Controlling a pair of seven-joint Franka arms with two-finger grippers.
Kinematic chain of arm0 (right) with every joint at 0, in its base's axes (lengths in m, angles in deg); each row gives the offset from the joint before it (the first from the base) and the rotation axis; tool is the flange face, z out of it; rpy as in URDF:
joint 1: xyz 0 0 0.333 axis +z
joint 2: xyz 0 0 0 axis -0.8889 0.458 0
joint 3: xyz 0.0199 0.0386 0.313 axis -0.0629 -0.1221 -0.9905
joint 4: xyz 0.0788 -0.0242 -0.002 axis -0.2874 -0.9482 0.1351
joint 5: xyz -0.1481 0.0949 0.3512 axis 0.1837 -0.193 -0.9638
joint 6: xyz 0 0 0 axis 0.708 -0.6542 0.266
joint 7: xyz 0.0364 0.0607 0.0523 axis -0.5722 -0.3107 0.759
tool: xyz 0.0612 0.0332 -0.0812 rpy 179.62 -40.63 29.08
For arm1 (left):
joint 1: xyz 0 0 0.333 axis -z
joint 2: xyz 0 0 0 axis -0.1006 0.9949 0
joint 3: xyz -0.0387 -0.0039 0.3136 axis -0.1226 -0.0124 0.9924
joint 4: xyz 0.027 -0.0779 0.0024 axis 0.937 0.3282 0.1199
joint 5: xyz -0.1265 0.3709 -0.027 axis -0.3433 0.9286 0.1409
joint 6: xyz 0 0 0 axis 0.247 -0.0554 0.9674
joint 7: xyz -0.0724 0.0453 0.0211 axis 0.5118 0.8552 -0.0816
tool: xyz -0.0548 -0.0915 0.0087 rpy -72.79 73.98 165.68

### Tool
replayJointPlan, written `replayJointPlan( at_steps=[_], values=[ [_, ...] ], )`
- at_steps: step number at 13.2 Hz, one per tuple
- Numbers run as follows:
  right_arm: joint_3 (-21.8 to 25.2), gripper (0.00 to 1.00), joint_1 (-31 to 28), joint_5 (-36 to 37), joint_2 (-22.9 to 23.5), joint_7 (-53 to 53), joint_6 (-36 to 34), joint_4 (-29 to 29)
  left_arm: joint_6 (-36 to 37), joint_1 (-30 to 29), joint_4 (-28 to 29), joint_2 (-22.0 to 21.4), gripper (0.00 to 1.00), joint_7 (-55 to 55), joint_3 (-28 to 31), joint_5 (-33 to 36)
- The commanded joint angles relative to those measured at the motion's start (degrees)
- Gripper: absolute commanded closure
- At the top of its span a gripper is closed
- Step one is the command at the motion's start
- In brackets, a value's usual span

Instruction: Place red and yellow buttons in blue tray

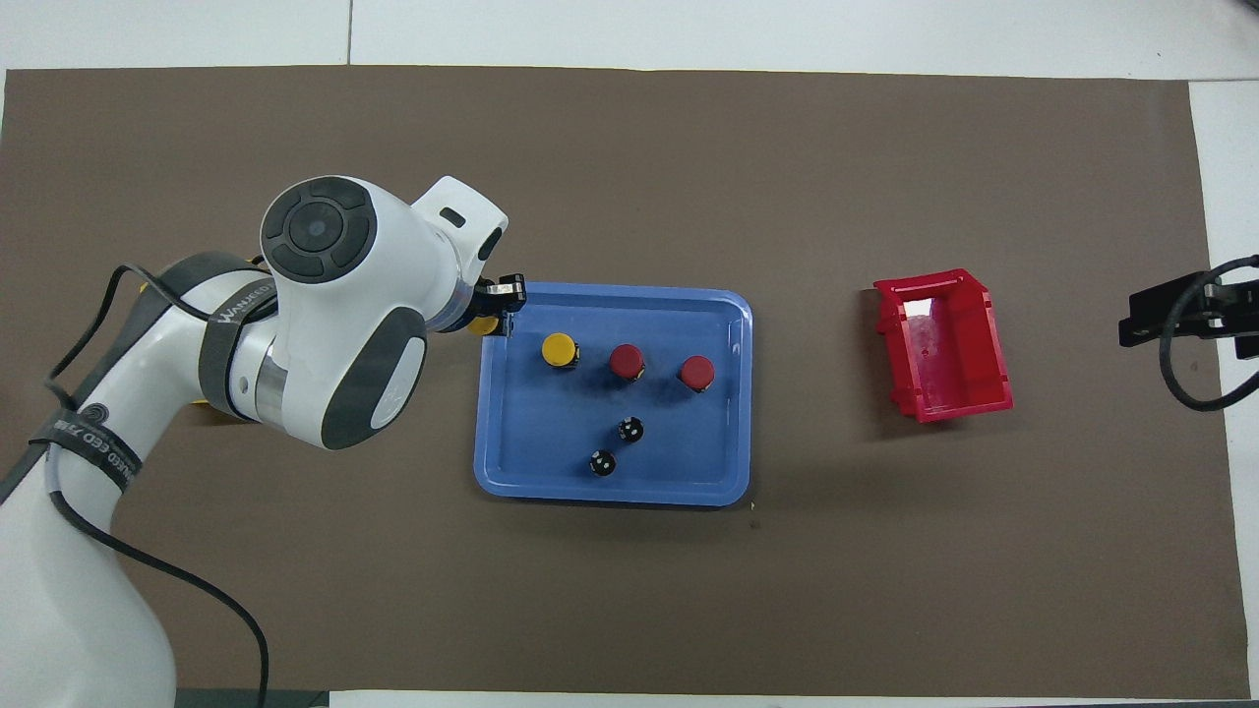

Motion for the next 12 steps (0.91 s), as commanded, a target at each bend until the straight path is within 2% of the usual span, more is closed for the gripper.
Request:
replayJointPlan(
  at_steps=[1,4,7,8,9,10,12],
  values=[
    [-0.3,0.0,-0.5,0.5,-1.3,1.3,1.4,-1.7,-2.1,2.3,2.4,-0.1,0.99,0.3,1.0,-1.3],
    [-0.3,0.0,-0.5,0.5,-1.3,1.2,1.4,-1.8,-4.2,3.7,7.0,-1.1,0.98,0.4,1.1,-1.3],
    [-0.3,0.0,-0.5,0.5,-1.3,0.8,1.3,-1.7,-4.4,3.7,7.7,-1.1,0.96,0.1,1.2,-1.3],
    [-0.3,0.0,-0.5,0.5,-1.3,0.8,1.3,-1.8,-4.3,3.3,7.7,-1.1,0.79,-0.2,1.2,-1.3],
    [-0.3,0.0,-0.5,0.5,-1.3,0.8,1.3,-1.7,-4.1,3.1,7.6,-1.1,0.4,-0.2,1.2,-1.3],
    [-0.3,0.0,-0.5,0.5,-1.3,0.8,1.3,-1.7,-3.5,3.1,7.2,-1.0,0.16,-0.2,1.2,-1.3],
    [-0.3,0.0,-0.5,0.5,-1.3,0.9,1.4,-1.7,-2.6,3.0,6.9,-1.3,0.0,-0.2,1.2,-1.3]
  ],
)
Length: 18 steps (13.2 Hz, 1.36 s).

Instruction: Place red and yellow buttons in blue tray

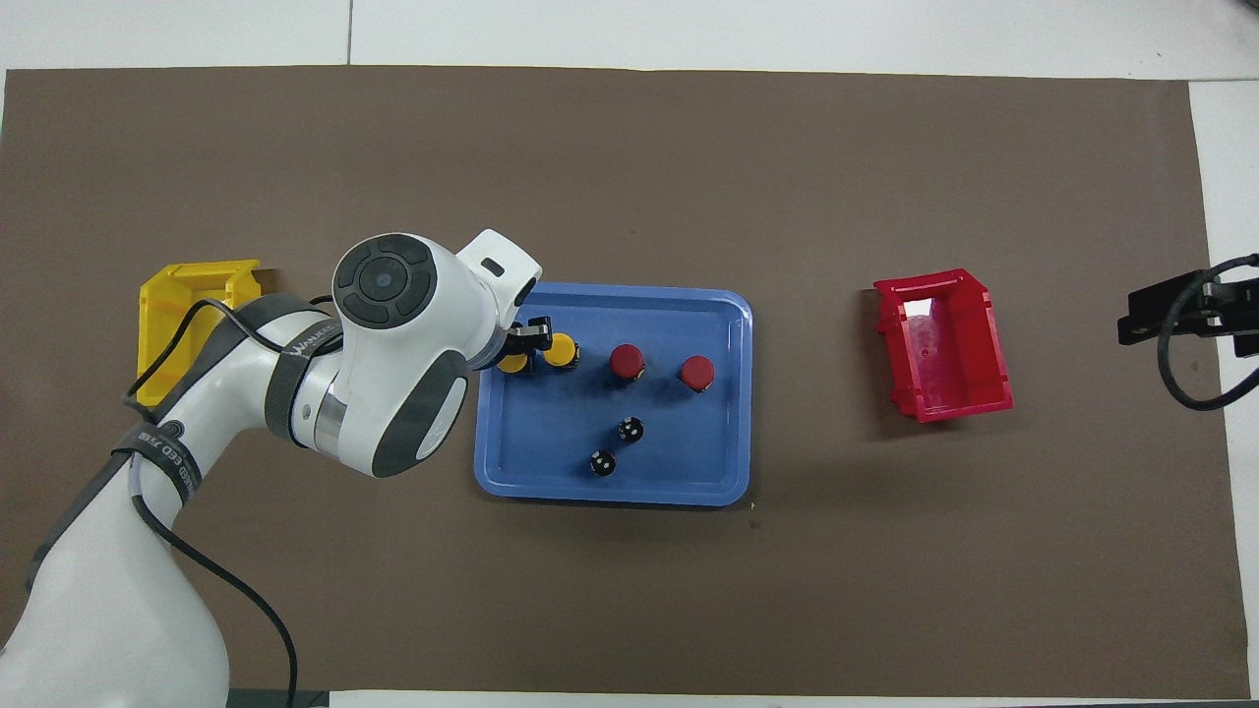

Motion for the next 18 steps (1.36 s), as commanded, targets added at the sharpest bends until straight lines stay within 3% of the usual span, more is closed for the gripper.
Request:
replayJointPlan(
  at_steps=[1,4,6,9,11,14,18],
  values=[
    [-0.3,0.0,-0.5,0.5,-1.2,0.9,1.3,-1.5,1.9,0.0,0.7,-2.6,0.0,-0.5,0.5,-1.0],
    [-0.3,0.0,-0.7,0.5,-1.1,1.1,1.3,-1.2,11.5,-4.4,-2.0,-7.0,0.0,-3.2,0.8,-1.0],
    [-0.3,0.0,-0.7,0.5,-1.1,1.2,1.2,-1.2,20.7,-7.6,-7.0,-7.9,0.0,-8.7,0.9,-0.9],
    [-0.3,0.0,-0.7,0.4,-1.1,1.2,1.1,-1.2,34.7,-16.4,-13.6,-10.5,0.0,-22.7,0.9,-0.5],
    [-0.3,0.0,-0.7,0.3,-1.1,1.2,1.1,-1.2,35.3,-22.8,-15.0,-13.0,0.0,-32.8,0.9,-0.5],
    [-0.3,0.0,-0.7,0.3,-1.1,1.2,1.1,-1.2,38.9,-29.4,-21.5,-12.3,0.0,-39.9,1.0,-0.4],
    [-0.3,0.0,-0.6,0.3,-1.1,1.2,1.2,-1.2,44.2,-29.8,-28.7,-9.3,0.0,-40.1,0.8,3.1]
  ],
)
